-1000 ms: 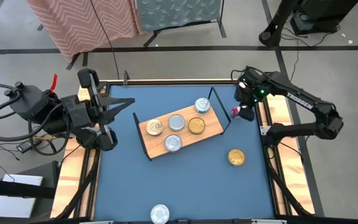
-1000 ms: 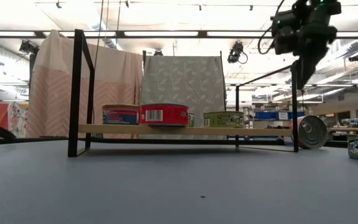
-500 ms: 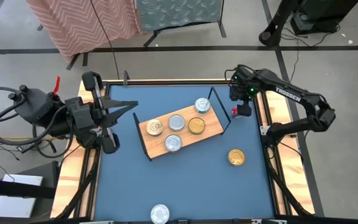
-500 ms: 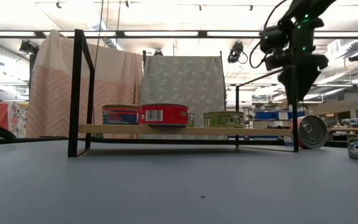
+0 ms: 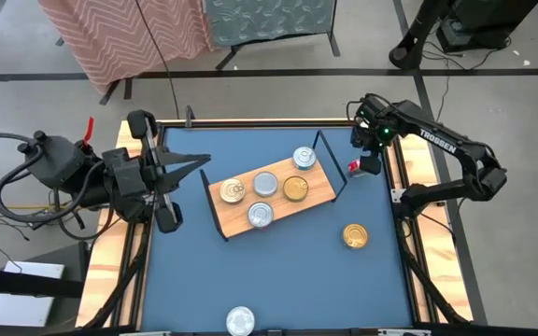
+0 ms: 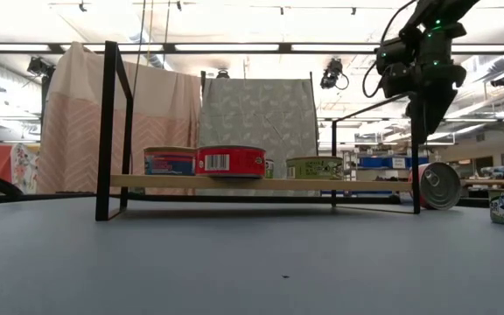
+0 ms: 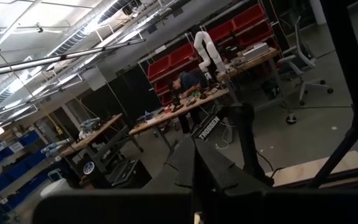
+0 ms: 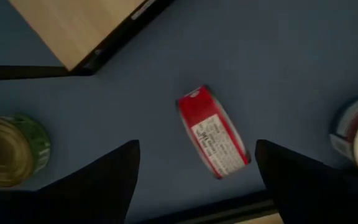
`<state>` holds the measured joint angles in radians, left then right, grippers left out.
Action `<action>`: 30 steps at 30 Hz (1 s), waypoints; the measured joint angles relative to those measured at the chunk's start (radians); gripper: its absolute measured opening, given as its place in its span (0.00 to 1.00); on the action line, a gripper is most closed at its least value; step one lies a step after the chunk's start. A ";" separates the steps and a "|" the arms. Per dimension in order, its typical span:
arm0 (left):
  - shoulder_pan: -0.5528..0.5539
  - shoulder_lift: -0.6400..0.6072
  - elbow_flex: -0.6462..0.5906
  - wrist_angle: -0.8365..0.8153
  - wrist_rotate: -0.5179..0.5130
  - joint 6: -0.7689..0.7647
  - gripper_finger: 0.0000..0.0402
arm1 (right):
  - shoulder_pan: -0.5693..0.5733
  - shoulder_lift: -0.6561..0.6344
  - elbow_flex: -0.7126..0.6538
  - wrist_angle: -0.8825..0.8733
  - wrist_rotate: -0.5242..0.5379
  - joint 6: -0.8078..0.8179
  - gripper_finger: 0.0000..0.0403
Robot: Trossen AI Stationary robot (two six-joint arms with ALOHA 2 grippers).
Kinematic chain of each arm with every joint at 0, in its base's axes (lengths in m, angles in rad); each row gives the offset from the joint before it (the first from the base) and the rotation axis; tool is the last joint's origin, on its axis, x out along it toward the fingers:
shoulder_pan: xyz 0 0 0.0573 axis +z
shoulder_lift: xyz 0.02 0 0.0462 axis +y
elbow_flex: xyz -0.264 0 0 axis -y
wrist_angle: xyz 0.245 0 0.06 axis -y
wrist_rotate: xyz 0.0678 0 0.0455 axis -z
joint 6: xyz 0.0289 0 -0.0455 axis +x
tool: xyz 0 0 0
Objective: Stack canned seafood by type on shelf
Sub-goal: Stack the red tuna can on top of the red tuna can on the shelf
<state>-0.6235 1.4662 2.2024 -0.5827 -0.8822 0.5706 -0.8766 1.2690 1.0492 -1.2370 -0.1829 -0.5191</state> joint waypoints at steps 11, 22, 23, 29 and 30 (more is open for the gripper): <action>0.000 0.000 0.000 0.000 0.000 -0.060 0.01 | -0.016 0.023 -0.064 0.011 0.032 -0.041 0.82; 0.000 0.008 0.000 -0.023 0.046 -0.085 0.01 | -0.054 0.023 -0.127 0.118 0.027 -0.087 0.81; 0.000 0.008 0.000 -0.022 0.054 -0.085 0.01 | -0.057 0.023 -0.137 0.126 0.025 -0.091 0.81; 0.000 0.010 0.000 -0.006 0.065 -0.086 0.01 | -0.058 0.023 -0.201 0.156 0.025 -0.116 0.81; 0.000 0.010 0.000 -0.005 0.065 -0.086 0.01 | -0.058 0.023 -0.210 0.162 0.025 -0.117 0.81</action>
<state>-0.6236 1.4761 2.2024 -0.5876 -0.8169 0.4850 -0.9344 1.2922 0.8392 -1.0753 -0.1581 -0.6361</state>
